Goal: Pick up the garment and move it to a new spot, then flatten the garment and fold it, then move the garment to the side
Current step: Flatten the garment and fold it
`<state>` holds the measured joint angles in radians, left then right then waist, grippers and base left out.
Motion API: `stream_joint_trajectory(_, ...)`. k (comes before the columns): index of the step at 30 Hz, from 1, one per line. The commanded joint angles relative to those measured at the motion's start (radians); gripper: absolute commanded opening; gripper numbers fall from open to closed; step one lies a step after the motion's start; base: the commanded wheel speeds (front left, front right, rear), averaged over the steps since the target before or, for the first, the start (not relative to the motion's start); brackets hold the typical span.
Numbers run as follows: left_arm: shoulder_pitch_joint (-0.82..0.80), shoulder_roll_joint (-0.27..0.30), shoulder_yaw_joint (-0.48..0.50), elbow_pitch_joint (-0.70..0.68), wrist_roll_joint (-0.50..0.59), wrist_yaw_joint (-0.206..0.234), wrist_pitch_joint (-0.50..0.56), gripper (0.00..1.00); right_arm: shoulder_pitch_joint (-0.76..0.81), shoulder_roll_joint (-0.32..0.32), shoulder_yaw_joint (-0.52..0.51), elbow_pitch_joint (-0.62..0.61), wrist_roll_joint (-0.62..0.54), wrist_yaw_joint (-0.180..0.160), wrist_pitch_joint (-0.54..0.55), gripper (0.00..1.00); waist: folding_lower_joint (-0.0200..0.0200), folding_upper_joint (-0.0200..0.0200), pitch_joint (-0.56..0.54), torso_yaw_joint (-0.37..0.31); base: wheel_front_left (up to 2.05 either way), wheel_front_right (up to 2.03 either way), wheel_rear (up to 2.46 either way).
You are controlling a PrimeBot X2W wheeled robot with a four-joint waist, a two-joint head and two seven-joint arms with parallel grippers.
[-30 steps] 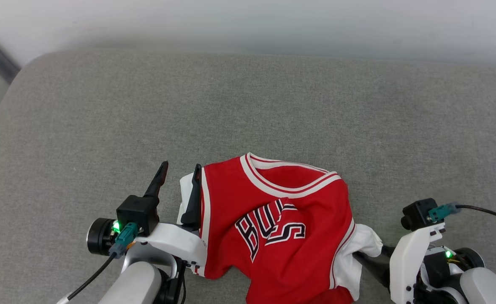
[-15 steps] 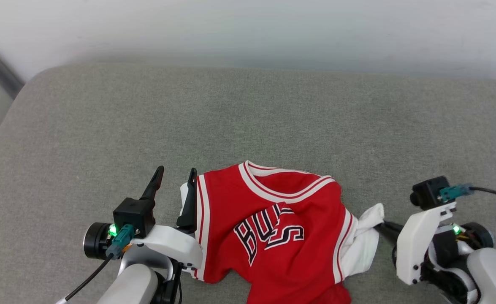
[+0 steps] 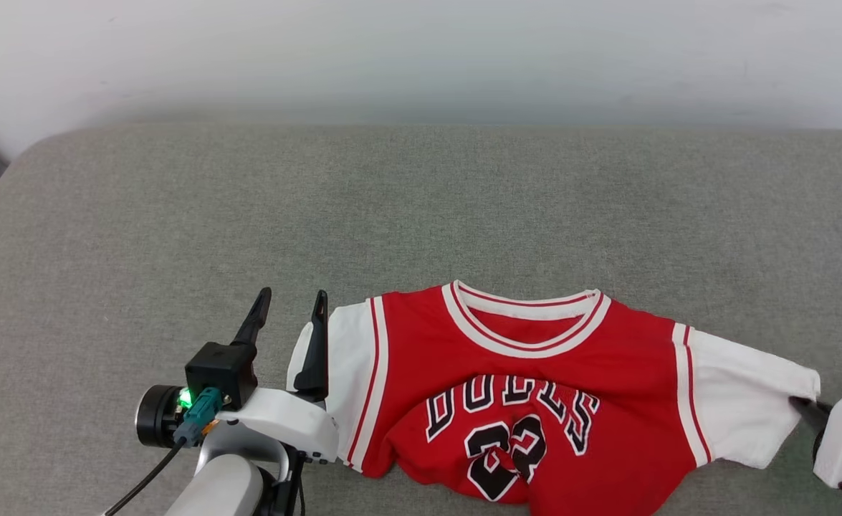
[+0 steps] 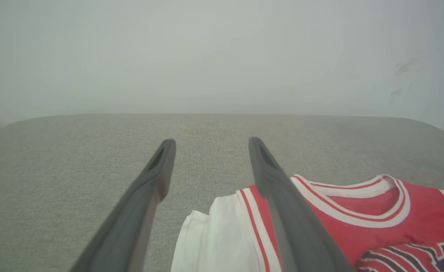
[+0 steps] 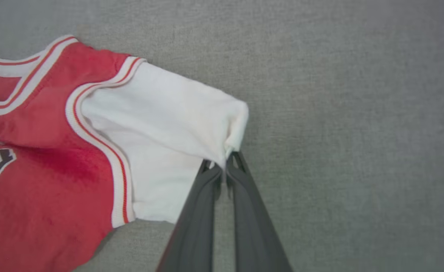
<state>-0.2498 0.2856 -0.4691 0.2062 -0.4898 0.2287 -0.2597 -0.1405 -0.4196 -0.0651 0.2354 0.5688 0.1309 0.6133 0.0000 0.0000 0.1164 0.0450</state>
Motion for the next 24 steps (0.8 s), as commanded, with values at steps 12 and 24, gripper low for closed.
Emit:
stream_joint_trajectory(12, -0.001, 0.035, 0.016, -0.002, -0.01, 0.006, 0.005, 1.0, 0.002, 0.086, 0.02, 0.127, 0.001, 0.0, -0.28, 1.0, 0.0, 0.0, 0.004, -0.02, 0.0, 0.0, 0.0)
stream_joint_trajectory(24, 0.007, 0.115, 0.075, -0.023, -0.076, -0.007, 0.09, 1.0, 0.038, 0.131, 0.03, -0.022, -0.159, 0.0, -0.636, 1.0, 0.0, 0.0, -0.074, -0.069, 0.0, 0.0, 0.0)
